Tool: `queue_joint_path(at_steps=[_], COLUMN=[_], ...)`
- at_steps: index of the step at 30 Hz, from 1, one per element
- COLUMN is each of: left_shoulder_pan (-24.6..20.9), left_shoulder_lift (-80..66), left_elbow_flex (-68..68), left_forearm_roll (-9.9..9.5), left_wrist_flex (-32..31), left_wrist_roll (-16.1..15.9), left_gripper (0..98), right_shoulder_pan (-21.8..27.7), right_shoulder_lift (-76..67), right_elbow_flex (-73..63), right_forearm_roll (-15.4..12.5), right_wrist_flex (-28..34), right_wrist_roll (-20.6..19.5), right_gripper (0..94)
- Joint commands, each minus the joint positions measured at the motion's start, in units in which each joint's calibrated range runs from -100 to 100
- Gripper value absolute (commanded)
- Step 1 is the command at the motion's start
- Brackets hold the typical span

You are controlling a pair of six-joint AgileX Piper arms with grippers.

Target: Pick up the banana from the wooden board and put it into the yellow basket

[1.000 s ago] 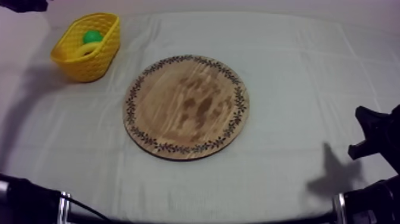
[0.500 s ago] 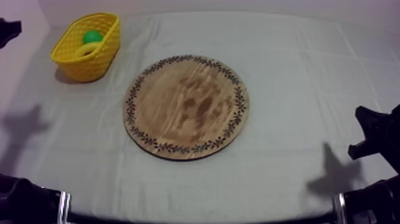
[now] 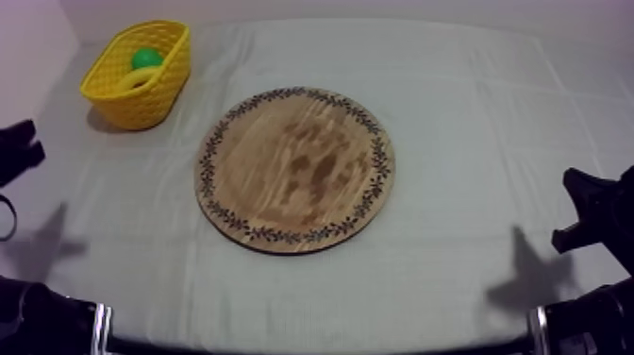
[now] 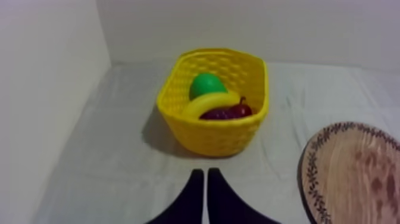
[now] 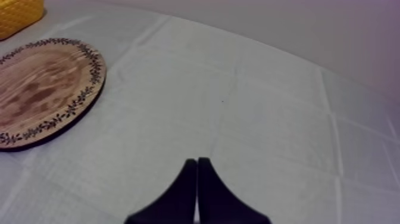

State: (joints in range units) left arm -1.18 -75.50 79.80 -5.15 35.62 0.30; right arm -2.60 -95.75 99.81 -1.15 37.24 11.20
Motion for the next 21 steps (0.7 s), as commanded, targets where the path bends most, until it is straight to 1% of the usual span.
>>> queue_joint_path(at_steps=[1,5,10,15,21], left_shoulder_pan=[0.0,0.0,0.1,0.0,0.2], left_shoulder_lift=[-4.4,-8.7,-13.4,-15.9,-18.7], left_elbow_flex=[7.8,13.4,17.9,19.6,19.8], left_forearm_roll=[-0.33,-0.74,-0.86,-0.04,0.73], left_wrist_flex=[-1.7,-4.0,-5.2,-4.8,-3.4], left_wrist_roll=[0.0,-0.1,-0.3,-0.9,-0.7], left_gripper=[0.0,0.0,0.0,0.0,0.0], right_shoulder_pan=[0.0,0.0,0.0,0.0,0.0], right_shoulder_lift=[0.0,0.0,0.0,0.0,0.0], right_elbow_flex=[0.0,0.0,0.0,0.0,0.0], right_forearm_roll=[0.0,0.0,0.0,0.0,0.0], right_wrist_flex=[0.0,0.0,0.0,0.0,0.0], right_wrist_roll=[0.0,0.0,0.0,0.0,0.0], right_gripper=[0.3,0.3,0.3,0.3,0.3])
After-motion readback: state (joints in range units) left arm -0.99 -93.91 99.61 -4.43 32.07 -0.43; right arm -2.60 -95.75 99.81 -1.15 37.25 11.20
